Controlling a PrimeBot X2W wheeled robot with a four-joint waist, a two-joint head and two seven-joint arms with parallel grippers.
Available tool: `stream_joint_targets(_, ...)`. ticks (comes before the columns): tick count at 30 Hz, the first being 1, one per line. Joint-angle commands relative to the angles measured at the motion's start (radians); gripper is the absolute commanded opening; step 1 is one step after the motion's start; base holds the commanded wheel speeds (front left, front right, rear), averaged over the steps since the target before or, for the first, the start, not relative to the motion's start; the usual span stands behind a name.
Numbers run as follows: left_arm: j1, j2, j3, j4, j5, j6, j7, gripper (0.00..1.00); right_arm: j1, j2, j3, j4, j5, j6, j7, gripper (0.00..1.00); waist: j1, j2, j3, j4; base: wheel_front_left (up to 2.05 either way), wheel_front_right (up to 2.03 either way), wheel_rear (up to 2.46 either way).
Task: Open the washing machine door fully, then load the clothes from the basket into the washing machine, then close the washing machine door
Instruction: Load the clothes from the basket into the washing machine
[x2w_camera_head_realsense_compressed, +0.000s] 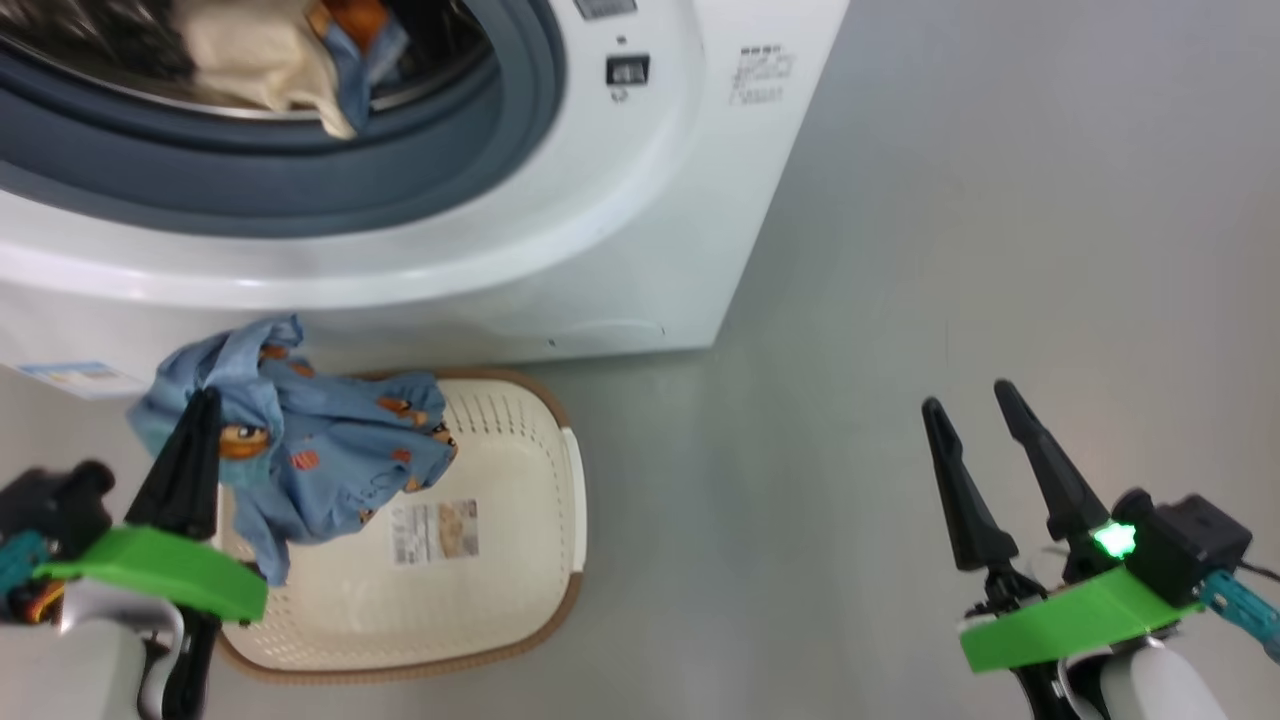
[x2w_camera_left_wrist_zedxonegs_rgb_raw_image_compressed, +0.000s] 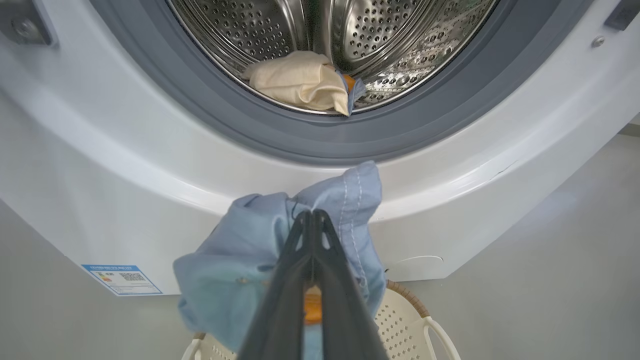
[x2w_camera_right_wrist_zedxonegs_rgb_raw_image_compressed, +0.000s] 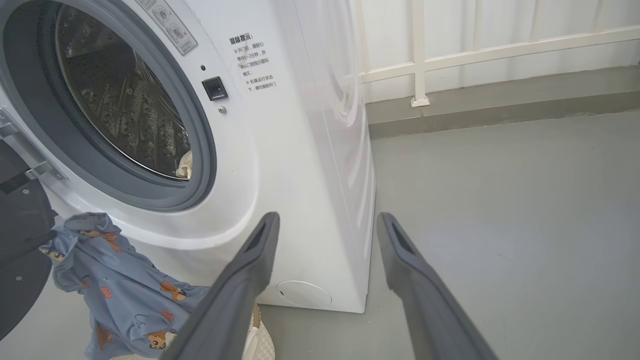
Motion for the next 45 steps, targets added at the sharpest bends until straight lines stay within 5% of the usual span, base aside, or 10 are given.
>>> stream_joint_targets(1, 0.031, 0.028, 0.061, -0.053, 0.016, -0.003, -0.012, 0.00, 0.029, -0.015, 0.012, -0.021, 0.008, 0.002, -0.005, 1.00, 0.0000, 0.0000, -0.078, 0.030, 0.00, 0.00, 0.00)
stream_joint_targets(15, 0.293, -0.027, 0.229, -0.359, 0.119, 0.015, -0.012, 0.00, 0.127, -0.057, -0.033, -0.032, 0.040, 0.002, -0.005, 1.00, 0.0000, 0.0000, -0.192, 0.050, 0.00, 0.00, 0.00)
stream_joint_targets(26, 0.421, -0.045, 0.263, -0.510, 0.135, 0.044, -0.012, 0.00, 0.146, -0.052, -0.055, -0.048, 0.040, 0.002, -0.005, 1.00, 0.0000, 0.0000, -0.182, 0.057, 0.00, 0.00, 0.00)
stream_joint_targets(36, 0.350, -0.032, 0.262, -0.532, 0.107, 0.038, 0.001, 0.00, 0.123, -0.036, -0.048, -0.050, 0.031, 0.002, -0.005, 1.00, 0.0000, 0.0000, -0.144, 0.049, 0.00, 0.00, 0.00)
stream_joint_targets(45, 0.081, -0.002, 0.235, -0.447, 0.088, 0.022, 0.029, 0.00, 0.086, -0.008, -0.036, -0.054, 0.017, 0.002, -0.005, 1.00, 0.0000, 0.0000, -0.085, 0.027, 0.00, 0.00, 0.00)
